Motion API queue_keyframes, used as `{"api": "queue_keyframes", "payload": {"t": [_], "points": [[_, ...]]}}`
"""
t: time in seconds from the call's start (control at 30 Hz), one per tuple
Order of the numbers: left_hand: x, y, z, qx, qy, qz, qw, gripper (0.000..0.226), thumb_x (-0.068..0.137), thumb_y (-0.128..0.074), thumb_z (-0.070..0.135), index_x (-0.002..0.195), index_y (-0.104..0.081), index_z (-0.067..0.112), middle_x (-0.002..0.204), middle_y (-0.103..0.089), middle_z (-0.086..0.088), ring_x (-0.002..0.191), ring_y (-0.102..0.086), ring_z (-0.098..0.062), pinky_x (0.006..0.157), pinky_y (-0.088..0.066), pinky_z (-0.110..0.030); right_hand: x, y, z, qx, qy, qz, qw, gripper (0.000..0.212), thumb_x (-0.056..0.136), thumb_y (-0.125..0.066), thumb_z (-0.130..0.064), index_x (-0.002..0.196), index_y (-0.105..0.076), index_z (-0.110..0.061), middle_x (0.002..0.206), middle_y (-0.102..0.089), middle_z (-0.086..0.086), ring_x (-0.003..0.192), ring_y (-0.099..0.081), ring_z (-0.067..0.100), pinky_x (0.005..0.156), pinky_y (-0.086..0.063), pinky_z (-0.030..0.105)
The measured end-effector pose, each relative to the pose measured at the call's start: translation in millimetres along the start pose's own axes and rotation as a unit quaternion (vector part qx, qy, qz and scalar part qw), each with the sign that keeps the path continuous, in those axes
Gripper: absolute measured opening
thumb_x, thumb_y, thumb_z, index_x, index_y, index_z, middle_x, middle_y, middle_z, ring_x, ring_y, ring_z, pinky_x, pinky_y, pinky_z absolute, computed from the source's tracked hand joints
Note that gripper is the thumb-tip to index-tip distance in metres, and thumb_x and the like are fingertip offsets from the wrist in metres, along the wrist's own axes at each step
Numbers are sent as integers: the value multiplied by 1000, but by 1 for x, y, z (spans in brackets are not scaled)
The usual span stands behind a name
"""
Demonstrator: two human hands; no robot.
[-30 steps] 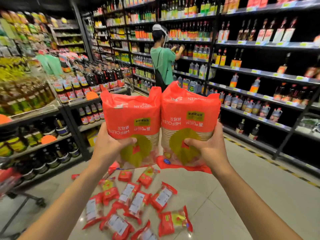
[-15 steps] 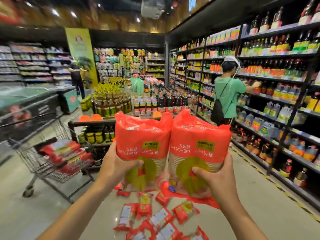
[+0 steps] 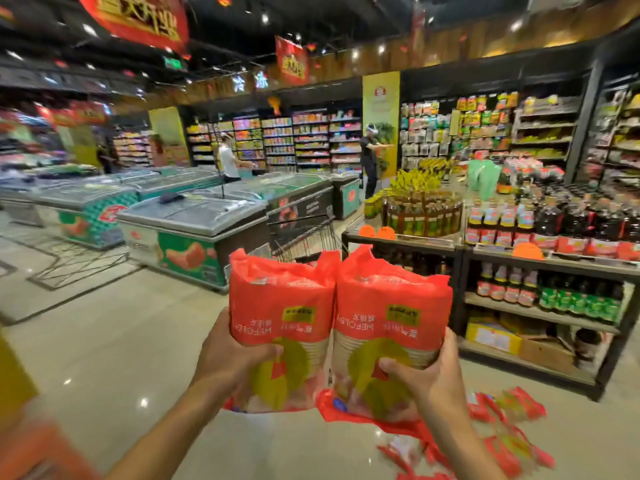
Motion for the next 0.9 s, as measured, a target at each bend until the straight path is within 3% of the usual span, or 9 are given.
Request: {"api": "queue_keyframes", "payload": {"t": [0.1,0.27,0.43,0.63,0.73,0.8,0.9], "points": [[-6,48,-10,-7,17,39,999,97,30,-95,41,120,-60,32,107,-77,2,96,-74,-22,85,-60,-53,-6,-47,-8,5,-2,-48,999,88,53,-97,-6,120,-48,-34,105,-71,-8,95,-69,12,87,-56,43],[-3,120,-27,-24,33,91,995,93,33,-95,35,119,-60,32,105,-77,5,94,-75,-18,86,-61,-51,-19,-121,-32,18,6,-97,995,85,57,-93,3,122,-46,-27,104,-67,-7,93,-66,8,74,-51,28],[15,182,-49,-16,33,125,991,90,32,-93,44,115,-60,32,103,-76,5,94,-74,-18,87,-60,-49,-31,-192,-49,-15,18,-108,994,84,56,-95,-5,120,-47,-29,100,-68,-9,92,-67,12,89,-56,48],[43,245,-79,-25,35,139,989,77,50,-101,22,113,-58,31,105,-74,3,96,-72,-21,89,-59,-48,-40,-269,-57,-32,33,-122,991,80,57,-95,-11,118,-47,-30,104,-67,-8,95,-67,14,89,-57,48],[59,268,-92,-26,33,146,988,80,51,-101,22,118,-58,28,106,-73,2,96,-72,-22,89,-59,-48,-41,-301,-59,-21,34,-136,990,80,60,-95,-8,120,-46,-29,107,-66,-8,98,-66,14,85,-57,41],[72,281,-101,-25,33,145,989,83,48,-101,32,119,-58,29,106,-74,3,95,-72,-21,88,-60,-49,-38,-319,-58,-14,37,-138,990,77,62,-93,-4,118,-47,-31,105,-66,-8,97,-66,12,81,-57,36],[94,294,-114,-28,27,150,988,92,33,-93,52,117,-58,33,105,-75,5,95,-74,-21,86,-61,-49,-27,-344,-50,-14,35,-138,990,78,62,-93,-4,119,-47,-33,105,-69,-7,97,-69,14,83,-59,41]]}}
Point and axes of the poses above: each hand's wrist, its own x-axis towards the middle knuckle, its own y-axis out of the back of the hand, z = x × y, the point moved 1 cm from there along x, towards the middle knuckle
